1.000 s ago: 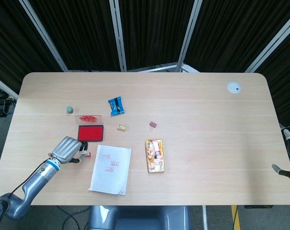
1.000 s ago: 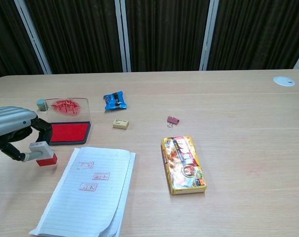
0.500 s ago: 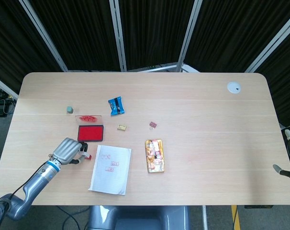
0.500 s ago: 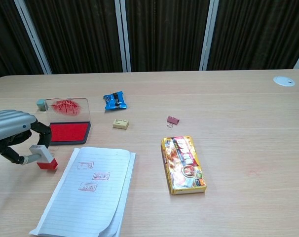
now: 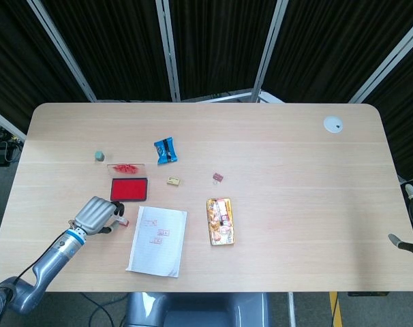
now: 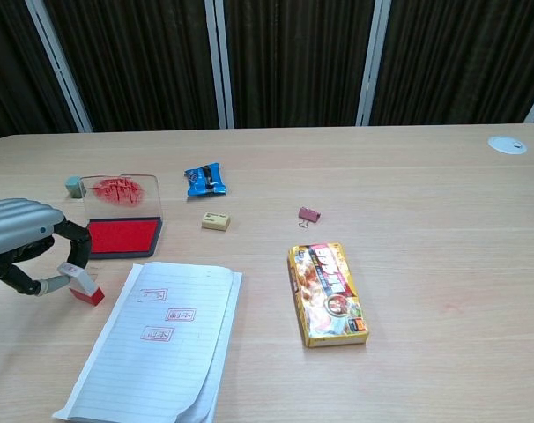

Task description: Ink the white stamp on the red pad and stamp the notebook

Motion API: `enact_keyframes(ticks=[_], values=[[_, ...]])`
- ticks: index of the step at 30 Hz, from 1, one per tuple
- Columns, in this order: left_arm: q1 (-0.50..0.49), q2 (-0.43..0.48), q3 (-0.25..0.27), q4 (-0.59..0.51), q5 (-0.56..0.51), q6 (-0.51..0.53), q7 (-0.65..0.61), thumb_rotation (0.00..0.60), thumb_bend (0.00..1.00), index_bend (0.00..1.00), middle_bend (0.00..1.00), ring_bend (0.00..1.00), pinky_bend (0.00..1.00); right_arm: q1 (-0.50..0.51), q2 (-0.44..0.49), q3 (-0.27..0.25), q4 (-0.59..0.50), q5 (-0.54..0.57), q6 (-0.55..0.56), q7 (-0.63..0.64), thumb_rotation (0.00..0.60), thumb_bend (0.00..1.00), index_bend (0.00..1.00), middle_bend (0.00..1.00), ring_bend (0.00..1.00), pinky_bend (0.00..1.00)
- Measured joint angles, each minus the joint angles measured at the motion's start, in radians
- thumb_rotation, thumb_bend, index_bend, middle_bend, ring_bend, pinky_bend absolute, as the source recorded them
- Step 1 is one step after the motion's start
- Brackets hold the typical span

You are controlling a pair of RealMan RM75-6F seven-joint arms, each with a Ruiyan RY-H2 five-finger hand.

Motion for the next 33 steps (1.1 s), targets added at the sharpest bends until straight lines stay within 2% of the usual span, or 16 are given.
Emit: enact_keyframes(ticks=[5,8,12,19,22,25,26,28,31,33], values=[[0.0,0.003,0.001,-0.012,-0.003,-0.008,0.009,0.6,0.34,0.44,0.45,0.82,0.85,0.0,0.0,0.0,0.001,0.0,0.001,-0.001,0.6,0.0,0.0,0.0,0.0,0.0],[0.001,0.005,0.002,-0.014,-0.002,-0.009,0.013,0.6,0.3,0.43,0.43,0.81,0.85,0.0,0.0,0.0,0.001,-0.001,0.001,-0.001,0.6,0.0,0.0,0.0,0.0,0.0],[0.004,0.008,0.001,-0.016,-0.001,-0.004,0.014,0.6,0.23,0.39,0.37,0.81,0.85,0.0,0.001,0.0,0.0,0.0,0.001,0.001,0.6,0.0,0.0,0.0,0.0,0.0],[0.009,0.024,-0.002,-0.032,0.003,0.016,0.013,0.6,0.19,0.35,0.28,0.8,0.84,0.0,0.001,0.0,-0.003,-0.003,0.001,0.003,0.6,0.0,0.0,0.0,0.0,0.0],[0.017,0.046,-0.007,-0.056,0.007,0.045,0.011,0.6,0.14,0.33,0.24,0.76,0.81,-0.001,0.004,-0.001,-0.008,-0.008,0.003,0.005,0.6,0.0,0.0,0.0,0.0,0.0],[0.034,0.082,-0.014,-0.094,0.017,0.104,0.015,0.6,0.04,0.27,0.13,0.63,0.71,-0.003,0.01,-0.002,-0.02,-0.018,0.011,0.012,0.6,0.0,0.0,0.0,0.0,0.0],[0.041,0.097,-0.017,-0.112,0.02,0.13,0.016,0.6,0.01,0.23,0.08,0.55,0.64,-0.005,0.014,-0.003,-0.025,-0.022,0.014,0.016,0.6,0.0,0.0,0.0,0.0,0.0],[0.063,0.137,-0.025,-0.163,0.027,0.199,0.023,0.6,0.0,0.15,0.01,0.33,0.42,-0.008,0.021,-0.003,-0.037,-0.033,0.024,0.027,0.6,0.0,0.0,0.0,0.0,0.0],[0.106,0.203,-0.038,-0.262,0.028,0.303,0.052,0.6,0.0,0.02,0.0,0.06,0.09,-0.012,0.035,-0.004,-0.057,-0.051,0.036,0.046,0.6,0.0,0.0,0.0,0.0,0.0],[0.139,0.251,-0.044,-0.343,0.019,0.359,0.091,0.6,0.0,0.0,0.0,0.0,0.01,-0.014,0.042,-0.006,-0.068,-0.063,0.041,0.057,0.6,0.0,0.0,0.0,0.0,0.0]])
